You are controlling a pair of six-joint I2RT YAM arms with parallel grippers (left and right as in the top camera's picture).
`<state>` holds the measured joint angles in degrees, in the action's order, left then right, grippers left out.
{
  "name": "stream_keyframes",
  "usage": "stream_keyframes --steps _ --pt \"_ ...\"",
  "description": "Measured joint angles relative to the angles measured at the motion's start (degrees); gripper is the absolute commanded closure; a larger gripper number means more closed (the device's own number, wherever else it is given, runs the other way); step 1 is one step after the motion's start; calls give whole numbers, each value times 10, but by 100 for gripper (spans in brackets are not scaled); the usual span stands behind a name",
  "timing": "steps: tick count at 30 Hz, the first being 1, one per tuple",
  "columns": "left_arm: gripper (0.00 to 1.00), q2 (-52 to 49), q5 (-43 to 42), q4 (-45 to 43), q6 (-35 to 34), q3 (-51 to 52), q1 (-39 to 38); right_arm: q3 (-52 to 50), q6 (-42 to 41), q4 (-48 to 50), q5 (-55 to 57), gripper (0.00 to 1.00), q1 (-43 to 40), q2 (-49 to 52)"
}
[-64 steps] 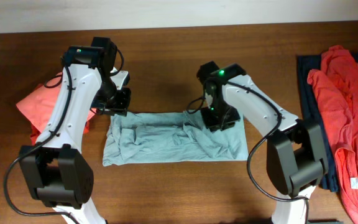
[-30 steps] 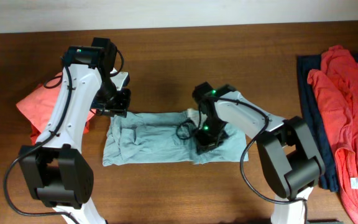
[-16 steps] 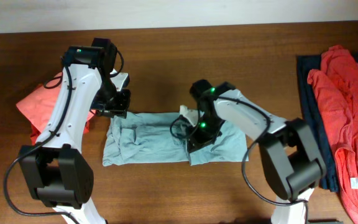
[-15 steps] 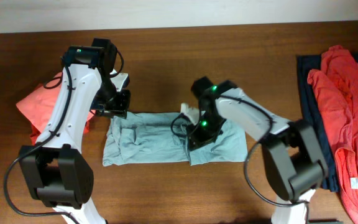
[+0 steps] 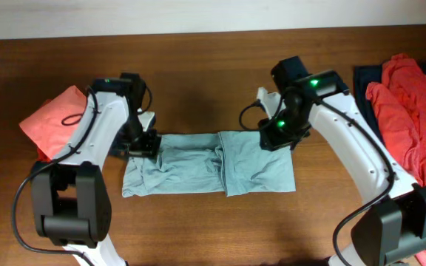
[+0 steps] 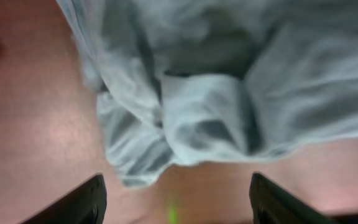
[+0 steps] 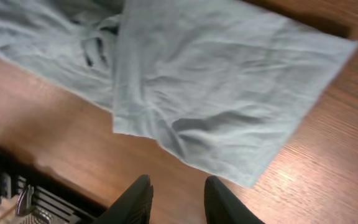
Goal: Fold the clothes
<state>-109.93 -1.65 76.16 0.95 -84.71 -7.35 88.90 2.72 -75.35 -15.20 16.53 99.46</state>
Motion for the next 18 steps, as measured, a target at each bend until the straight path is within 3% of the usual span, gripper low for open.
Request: stream_keyframes --steps 6,18 --pt "16 0 26 -108 -2 82 0 0 1 -2 9 67 -16 0" --pt "13 0 27 -233 -2 161 35 0 0 -7 11 67 -16 0"
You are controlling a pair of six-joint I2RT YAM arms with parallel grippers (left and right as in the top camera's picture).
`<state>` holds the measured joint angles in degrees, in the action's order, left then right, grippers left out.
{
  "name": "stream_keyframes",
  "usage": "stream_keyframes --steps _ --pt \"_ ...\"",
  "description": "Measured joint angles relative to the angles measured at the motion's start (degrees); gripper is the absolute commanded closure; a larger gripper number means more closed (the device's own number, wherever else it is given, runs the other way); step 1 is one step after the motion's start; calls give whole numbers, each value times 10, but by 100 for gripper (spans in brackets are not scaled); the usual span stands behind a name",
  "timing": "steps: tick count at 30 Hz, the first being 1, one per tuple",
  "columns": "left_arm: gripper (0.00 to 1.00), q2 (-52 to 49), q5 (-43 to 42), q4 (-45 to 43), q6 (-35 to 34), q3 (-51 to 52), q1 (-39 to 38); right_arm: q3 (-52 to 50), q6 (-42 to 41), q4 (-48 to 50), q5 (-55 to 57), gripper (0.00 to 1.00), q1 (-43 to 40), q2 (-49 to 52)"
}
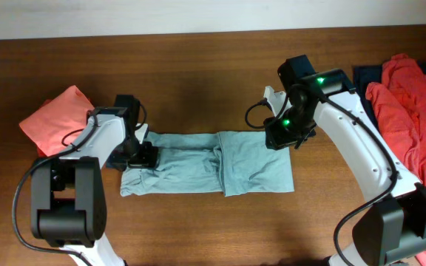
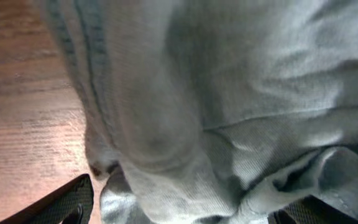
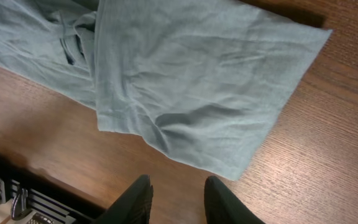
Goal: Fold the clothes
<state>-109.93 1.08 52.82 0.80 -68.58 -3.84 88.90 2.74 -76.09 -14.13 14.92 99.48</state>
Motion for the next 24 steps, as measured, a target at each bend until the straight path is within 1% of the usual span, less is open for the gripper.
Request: stream_keyframes --steps 3,4,5,6,7,8,10,11,14,19,24 --pt "13 0 -7 -4 0 2 3 0 0 0 0 67 0 0" --pt "16 0 -9 -4 0 3 3 0 0 -1 0 67 0 0" --pt "21 0 -13 -5 0 3 3 0 0 -1 0 67 0 0" --pt "34 0 -17 -6 0 4 3 0 0 -2 0 67 0 0" --pt "48 0 -21 -7 1 4 4 0 0 -4 0 67 0 0" --pt "69 0 -24 -7 -1 4 4 0 0 -5 0 67 0 0" --pt "92 0 -33 -8 1 4 4 0 0 -7 0 67 0 0" --pt "99 0 -40 -6 2 4 3 0 0 -9 0 67 0 0" --pt "100 1 -47 9 7 3 3 0 0 -9 3 67 0 0" --pt "100 3 -47 80 7 -18 19 0 0 -9 32 67 -5 0" --pt "98 57 -43 122 7 -65 42 0 -6 -9 42 67 -36 0"
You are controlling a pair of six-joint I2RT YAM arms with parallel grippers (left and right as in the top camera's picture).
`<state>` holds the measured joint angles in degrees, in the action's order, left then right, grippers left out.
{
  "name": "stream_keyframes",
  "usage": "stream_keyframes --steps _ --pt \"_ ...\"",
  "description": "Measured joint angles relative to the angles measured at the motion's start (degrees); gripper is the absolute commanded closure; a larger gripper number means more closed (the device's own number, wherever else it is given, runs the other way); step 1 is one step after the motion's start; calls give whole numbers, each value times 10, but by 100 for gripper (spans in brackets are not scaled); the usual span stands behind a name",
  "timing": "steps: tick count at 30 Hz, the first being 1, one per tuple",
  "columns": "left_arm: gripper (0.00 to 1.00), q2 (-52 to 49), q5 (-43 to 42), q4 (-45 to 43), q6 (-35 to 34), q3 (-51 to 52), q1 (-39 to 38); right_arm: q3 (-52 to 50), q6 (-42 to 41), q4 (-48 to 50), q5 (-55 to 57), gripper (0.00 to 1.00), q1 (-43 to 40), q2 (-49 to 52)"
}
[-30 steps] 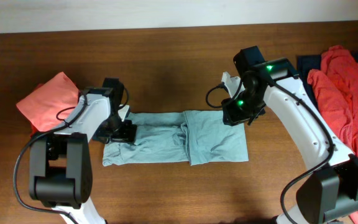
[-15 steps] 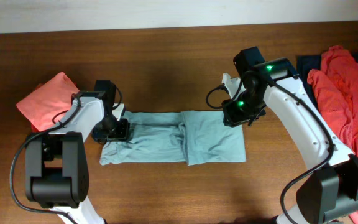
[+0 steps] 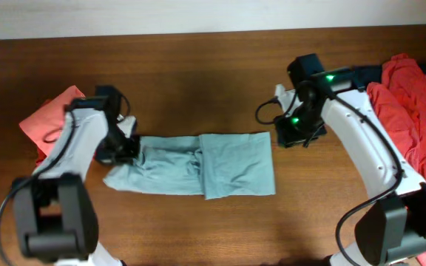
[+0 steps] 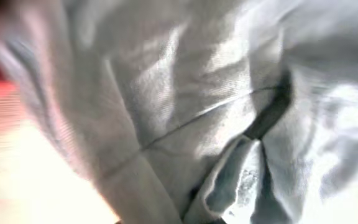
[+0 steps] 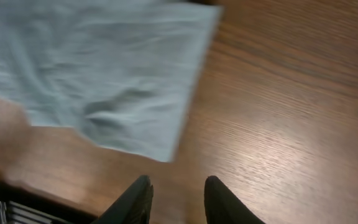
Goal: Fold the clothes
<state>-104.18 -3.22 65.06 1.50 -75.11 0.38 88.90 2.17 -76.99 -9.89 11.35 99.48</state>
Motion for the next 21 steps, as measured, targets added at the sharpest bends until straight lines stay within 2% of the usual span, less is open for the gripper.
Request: stream_keyframes --steps 6,14,21 --pt "98 89 32 13 0 -34 5 0 -4 -5 7 67 -63 0" --pt "98 101 79 48 0 -47 0 0 -5 -6 9 66 -95 0" --pt "98 101 134 84 -1 -134 -76 0 -4 -6 9 65 -95 0"
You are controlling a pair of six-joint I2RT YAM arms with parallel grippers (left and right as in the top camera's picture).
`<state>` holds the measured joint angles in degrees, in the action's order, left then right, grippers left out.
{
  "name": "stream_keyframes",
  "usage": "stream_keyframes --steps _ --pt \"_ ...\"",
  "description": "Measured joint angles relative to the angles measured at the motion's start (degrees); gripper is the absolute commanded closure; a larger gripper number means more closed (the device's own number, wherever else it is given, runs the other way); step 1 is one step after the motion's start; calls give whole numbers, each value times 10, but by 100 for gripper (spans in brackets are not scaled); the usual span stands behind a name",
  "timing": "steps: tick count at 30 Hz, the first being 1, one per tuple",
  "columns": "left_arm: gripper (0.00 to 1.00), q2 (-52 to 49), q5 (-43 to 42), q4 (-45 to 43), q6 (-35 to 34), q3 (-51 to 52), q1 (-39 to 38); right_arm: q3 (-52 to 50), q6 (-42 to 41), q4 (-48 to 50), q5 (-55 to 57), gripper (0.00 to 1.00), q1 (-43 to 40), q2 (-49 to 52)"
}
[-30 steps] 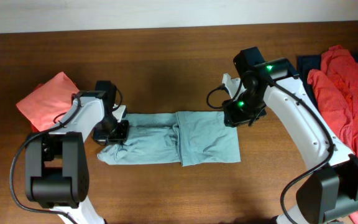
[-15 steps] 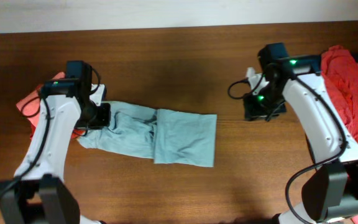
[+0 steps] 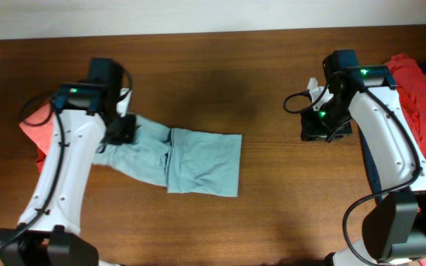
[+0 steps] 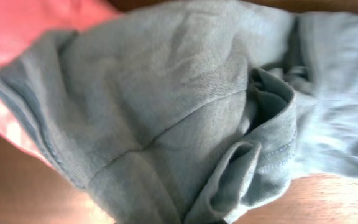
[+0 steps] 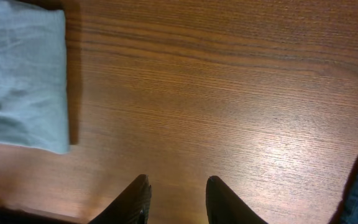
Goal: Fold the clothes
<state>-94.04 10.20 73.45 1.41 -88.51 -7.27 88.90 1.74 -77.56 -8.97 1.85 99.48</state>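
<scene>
A light grey-blue garment [image 3: 198,166], folded into a long strip, lies slanted on the table's left half. Its left end is bunched and lifted, and my left gripper [image 3: 121,130] is shut on it. In the left wrist view the cloth [image 4: 166,106] fills the frame and hides the fingers at the bottom edge; the gripper [image 4: 188,219] sits under the bunched fold. My right gripper [image 3: 321,131] stands open over bare wood, well to the right of the garment. Its wrist view shows both fingertips [image 5: 143,198] empty and the garment's right edge [image 5: 20,81] at the far left.
A folded red cloth [image 3: 34,124] lies at the left edge, partly under the garment's held end [image 4: 23,31]. A pile of red clothes [image 3: 420,81] on a dark garment sits at the right edge, behind the right arm.
The left gripper has moved up and left with the garment's end, and the strip now lies slanted farther left, reaching the red cloth. The right gripper has moved right, away from the garment.
The left gripper was open beside the strip's left end, with the right gripper over the strip's right end. Then the left fingers were down around the bunched end. After that the strip lay farther left each time, while the right gripper stood farther right, still open.
</scene>
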Motion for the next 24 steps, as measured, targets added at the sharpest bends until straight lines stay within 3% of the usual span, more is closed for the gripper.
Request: stream_keyframes --steps 12,24 --pt "98 -9 12 -3 -12 -9 -160 0 0 -6 0 65 0 0" --pt "98 -124 13 9 -33 -9 -274 0 -1 -14 0 65 0 0"
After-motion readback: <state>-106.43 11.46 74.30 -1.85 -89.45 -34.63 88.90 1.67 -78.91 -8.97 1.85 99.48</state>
